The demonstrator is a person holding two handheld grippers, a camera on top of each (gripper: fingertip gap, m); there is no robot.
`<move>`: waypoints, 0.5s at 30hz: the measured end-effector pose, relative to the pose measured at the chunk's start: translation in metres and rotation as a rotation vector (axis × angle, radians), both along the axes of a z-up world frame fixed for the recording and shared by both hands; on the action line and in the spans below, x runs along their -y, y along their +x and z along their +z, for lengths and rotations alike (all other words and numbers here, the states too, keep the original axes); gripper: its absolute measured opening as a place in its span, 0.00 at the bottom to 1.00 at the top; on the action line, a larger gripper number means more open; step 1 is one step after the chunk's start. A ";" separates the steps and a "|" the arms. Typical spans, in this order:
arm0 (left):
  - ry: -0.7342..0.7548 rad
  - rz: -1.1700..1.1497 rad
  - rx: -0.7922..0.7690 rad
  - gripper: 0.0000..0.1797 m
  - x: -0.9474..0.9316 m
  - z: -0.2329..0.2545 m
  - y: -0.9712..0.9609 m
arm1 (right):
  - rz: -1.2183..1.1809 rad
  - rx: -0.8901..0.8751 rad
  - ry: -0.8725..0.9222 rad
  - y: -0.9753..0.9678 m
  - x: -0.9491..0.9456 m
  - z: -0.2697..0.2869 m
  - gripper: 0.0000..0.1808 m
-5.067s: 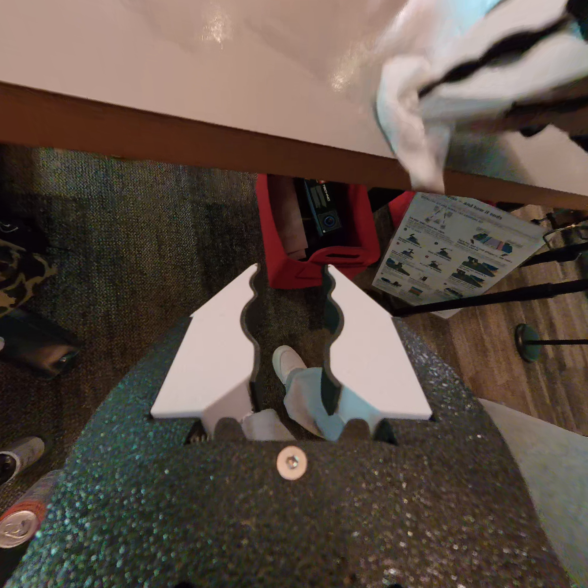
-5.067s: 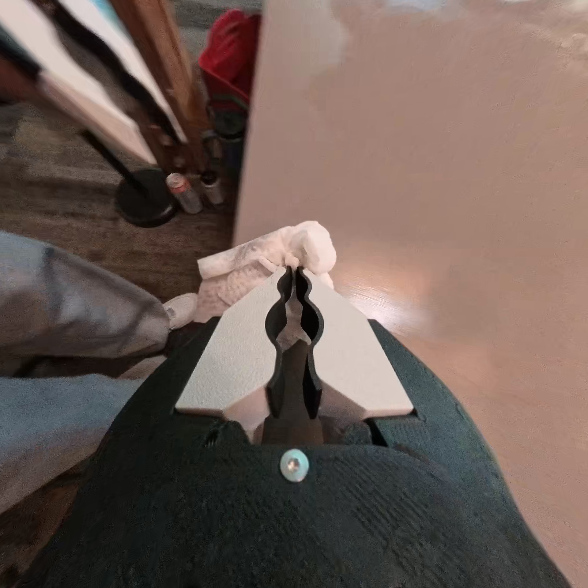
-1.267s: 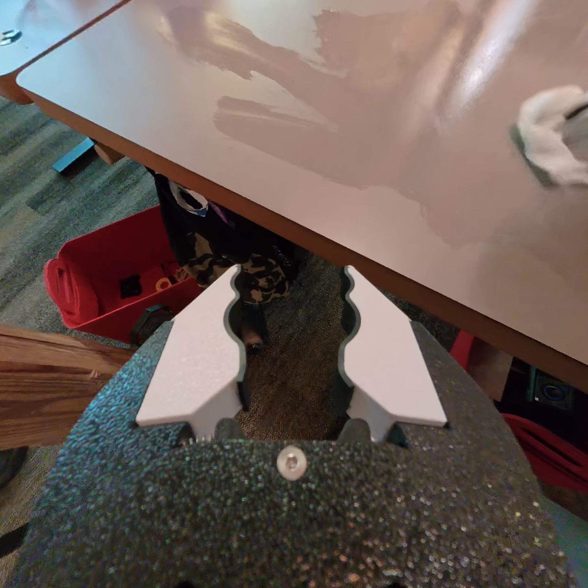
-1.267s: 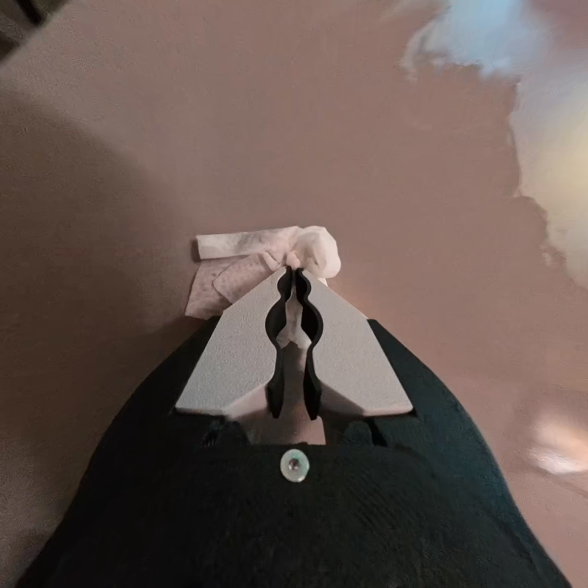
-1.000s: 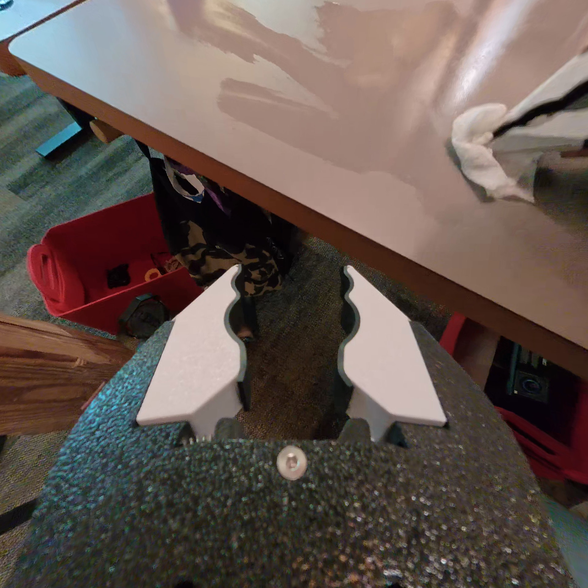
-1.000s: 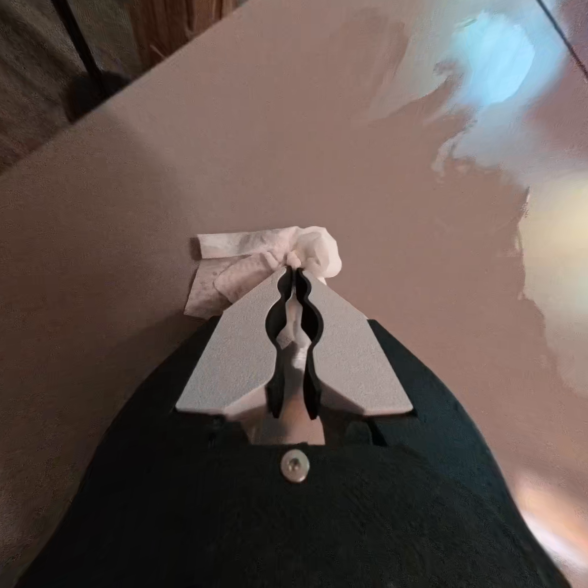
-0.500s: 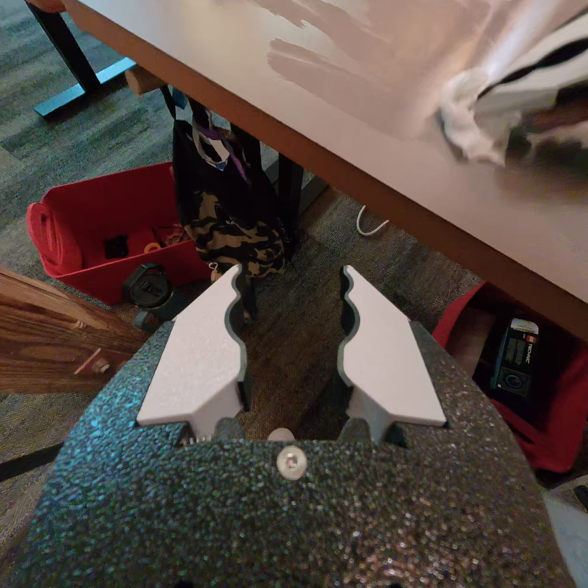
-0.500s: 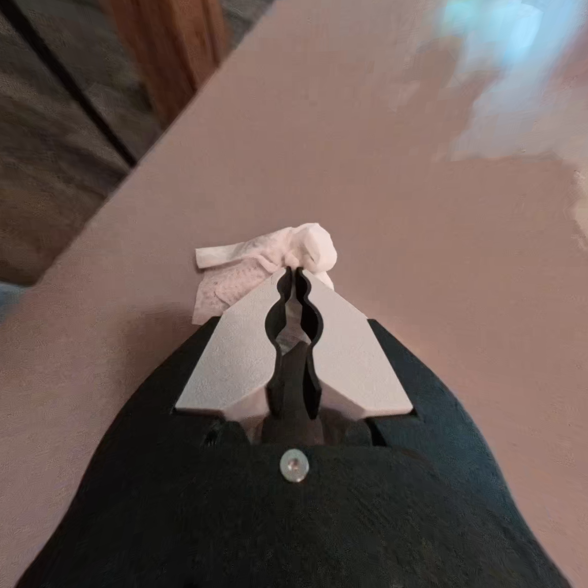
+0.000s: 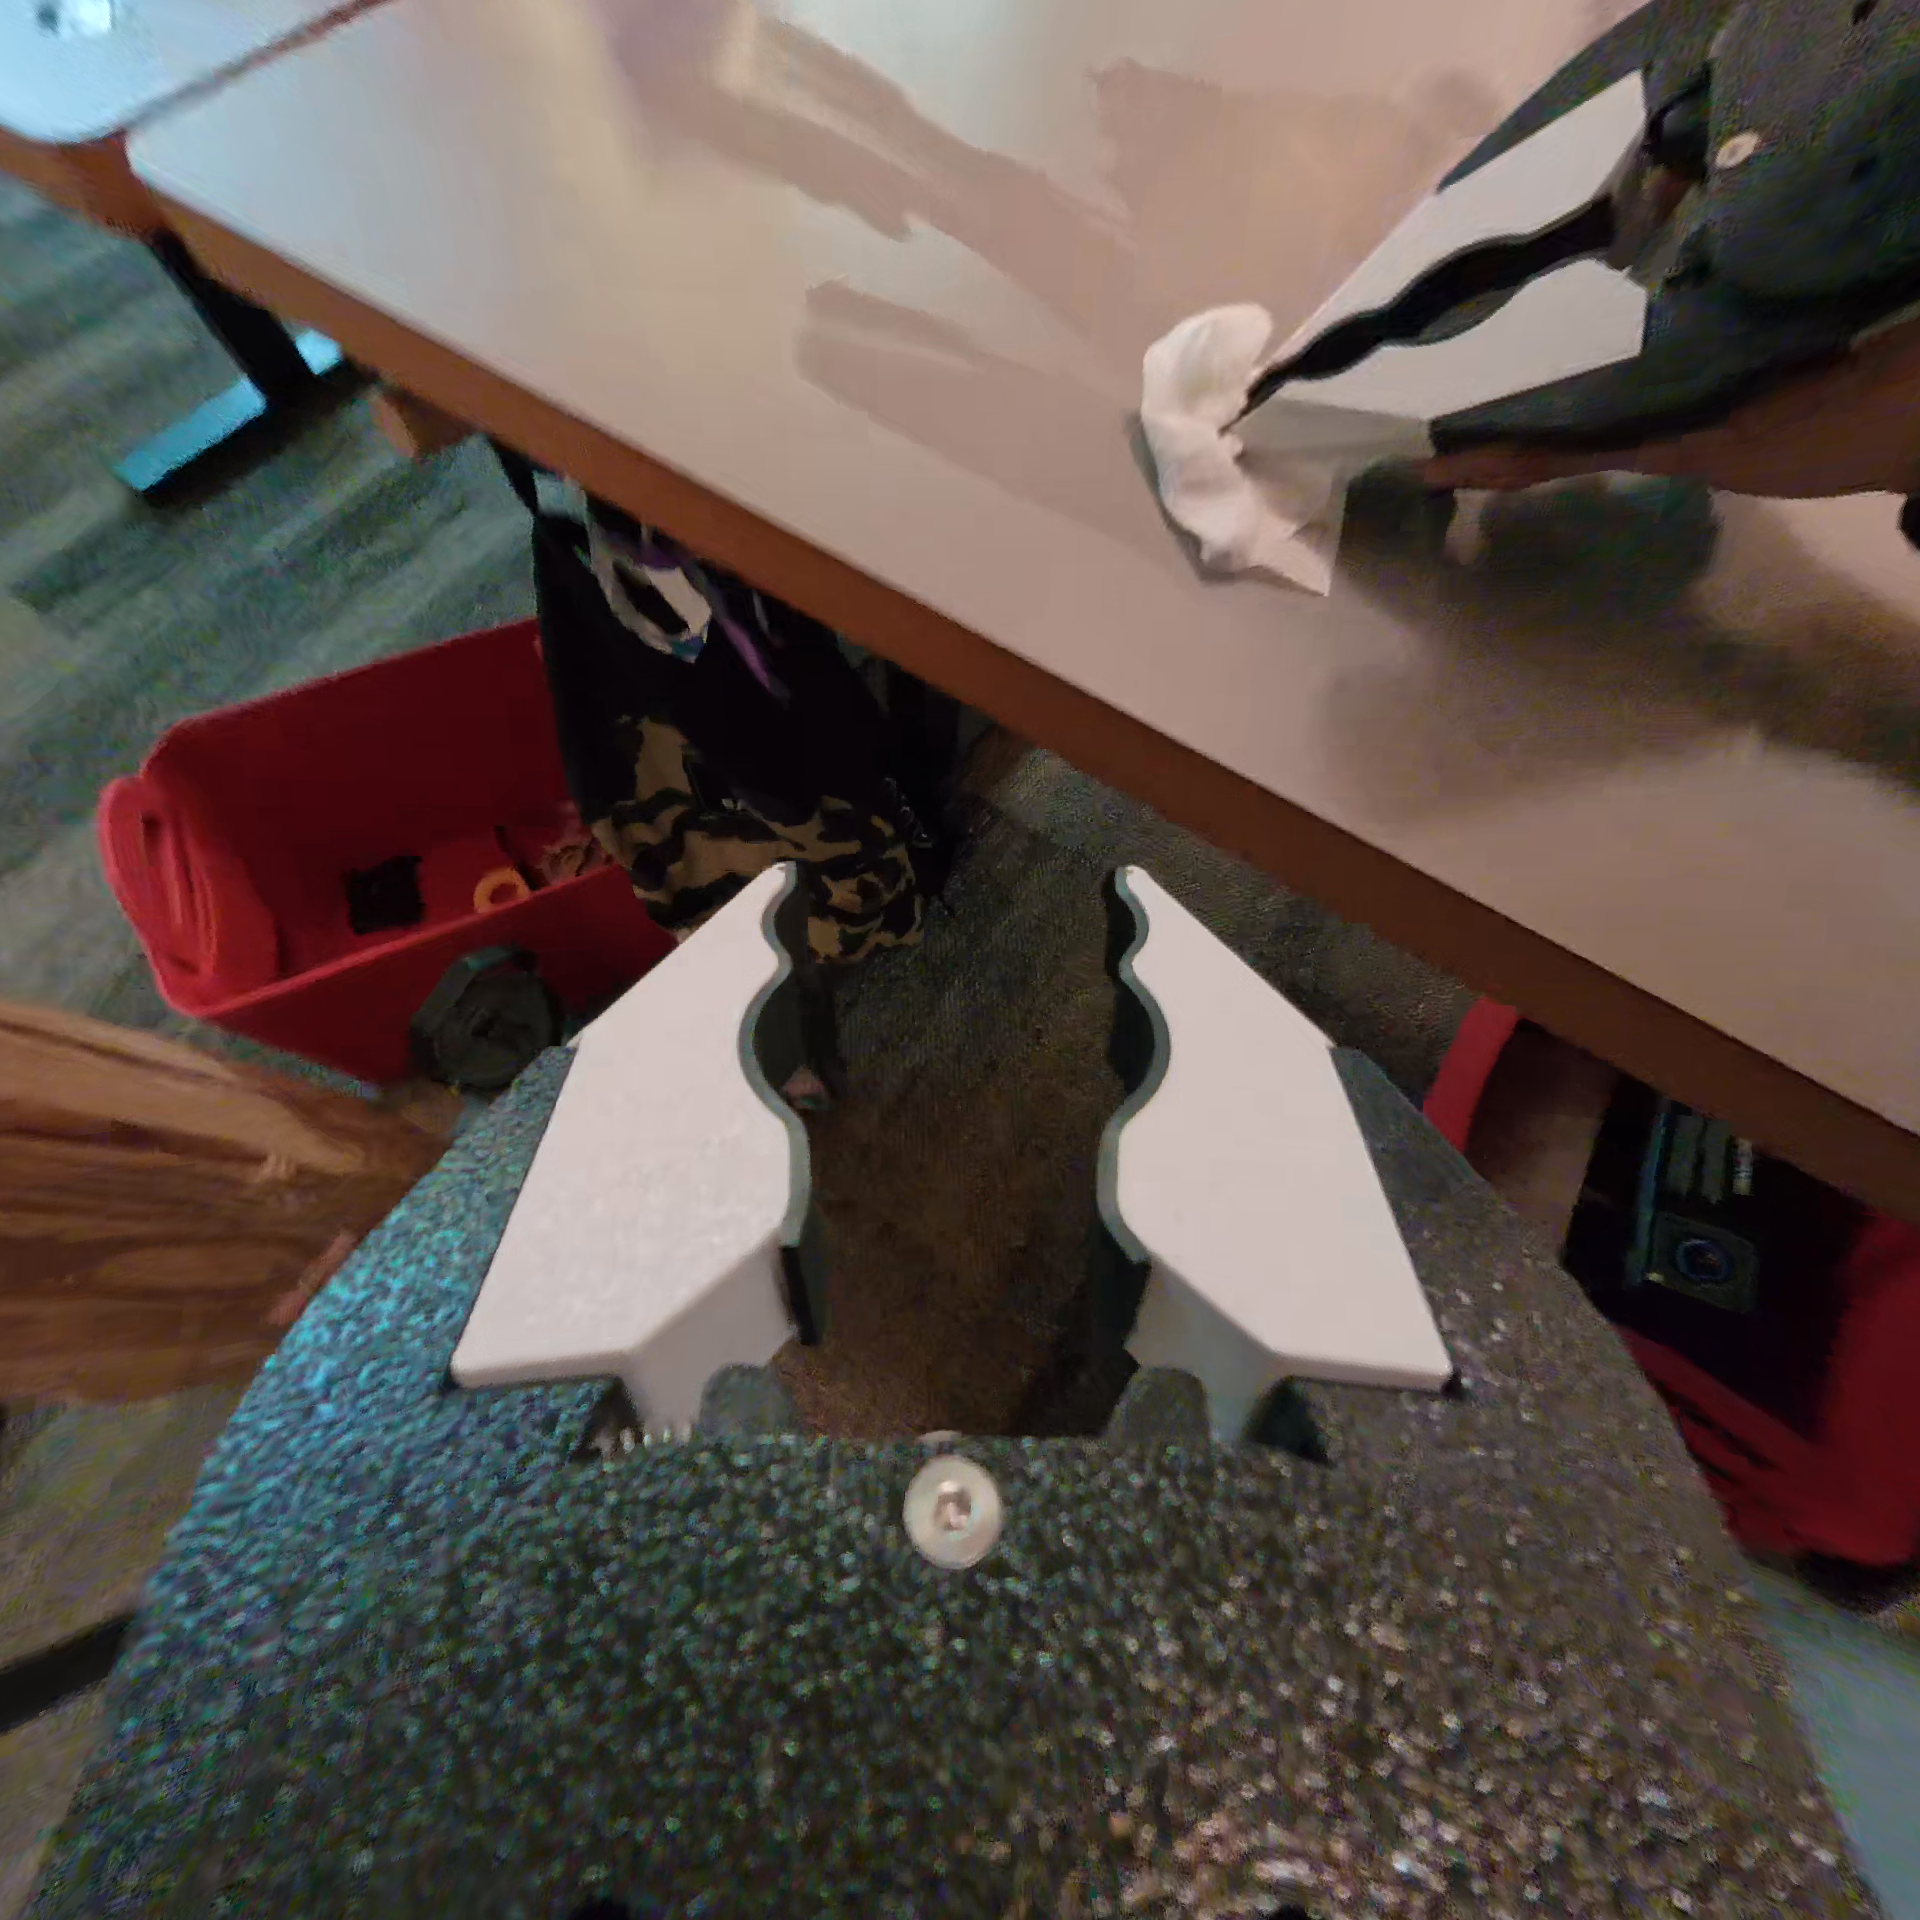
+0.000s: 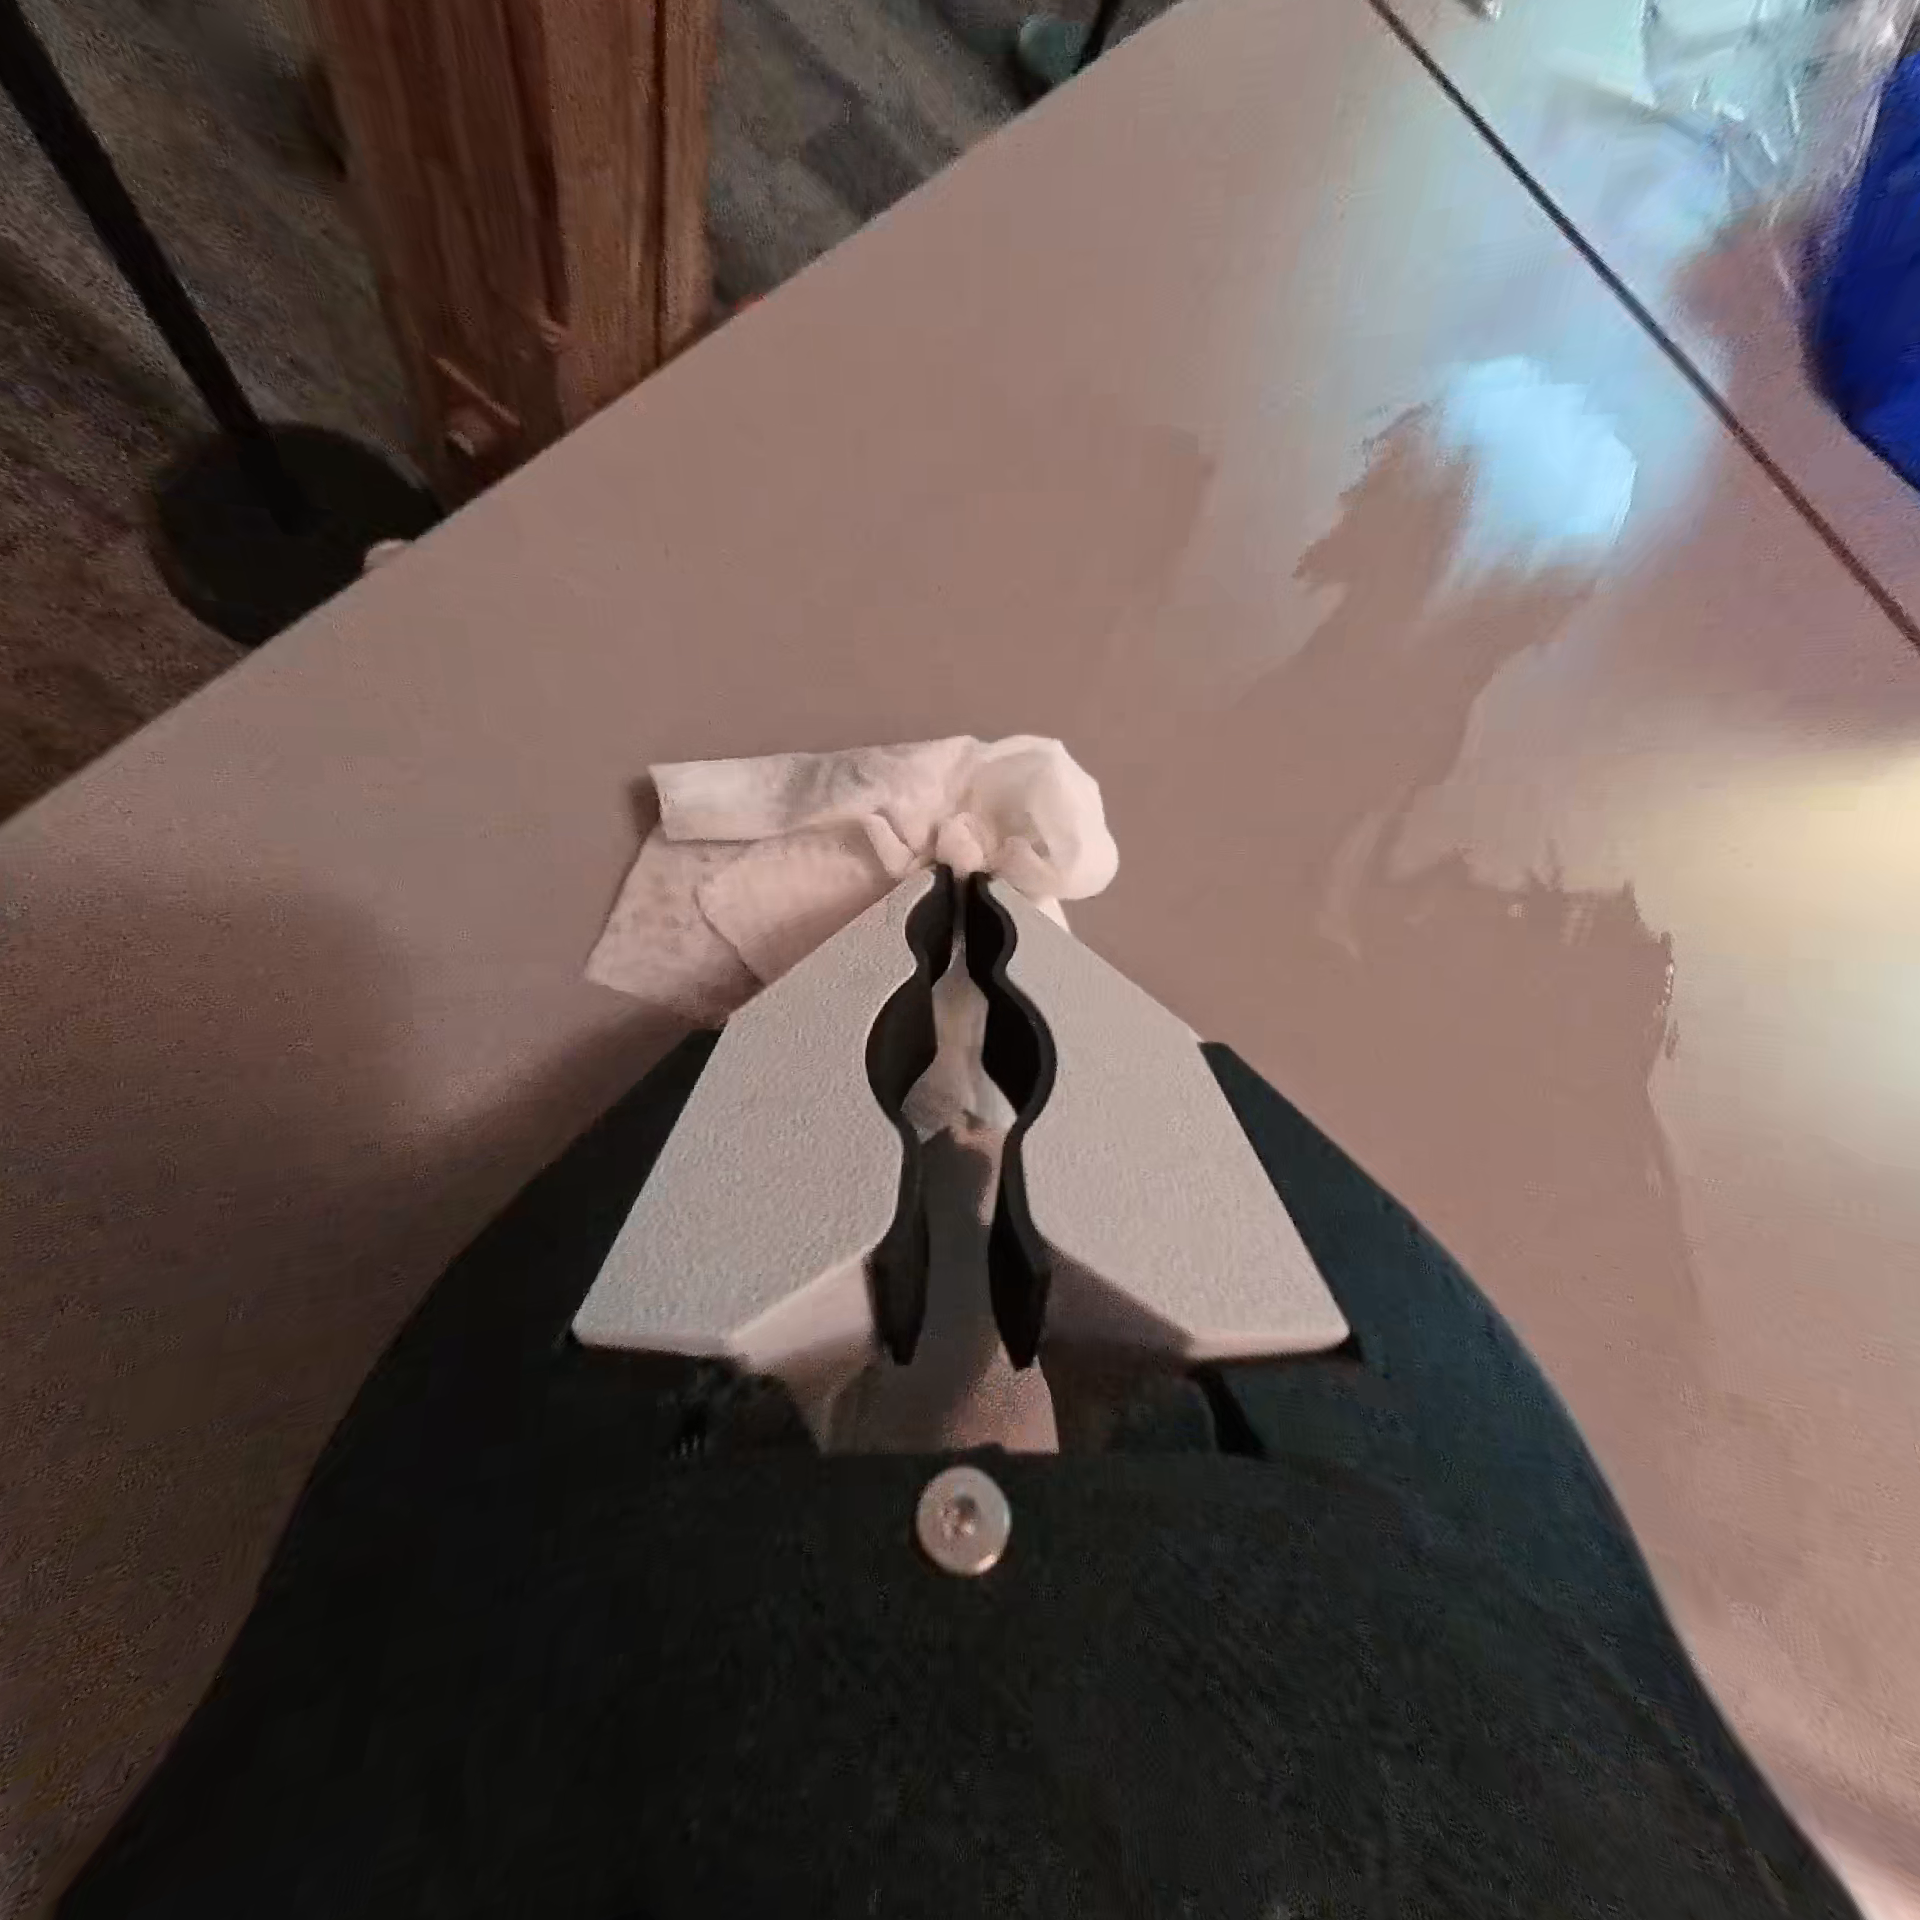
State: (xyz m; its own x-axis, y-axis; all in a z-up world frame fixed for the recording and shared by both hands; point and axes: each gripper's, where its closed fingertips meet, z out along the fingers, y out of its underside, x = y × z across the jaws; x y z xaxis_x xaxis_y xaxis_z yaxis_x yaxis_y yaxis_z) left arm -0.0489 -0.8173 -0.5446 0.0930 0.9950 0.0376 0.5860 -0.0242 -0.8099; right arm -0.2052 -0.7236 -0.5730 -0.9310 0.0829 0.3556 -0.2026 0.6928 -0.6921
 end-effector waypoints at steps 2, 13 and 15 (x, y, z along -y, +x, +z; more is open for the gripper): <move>-0.072 -0.045 -0.040 0.27 0.003 0.009 -0.014 | -0.105 0.012 0.001 -0.039 -0.010 0.000 0.01; -0.166 -0.740 -0.124 0.24 -0.084 0.037 -0.174 | -0.267 0.332 -0.142 -0.061 -0.013 0.033 0.29; -0.169 -0.815 -0.049 0.25 -0.094 0.024 -0.192 | -0.336 0.360 -0.192 -0.062 -0.031 0.046 0.31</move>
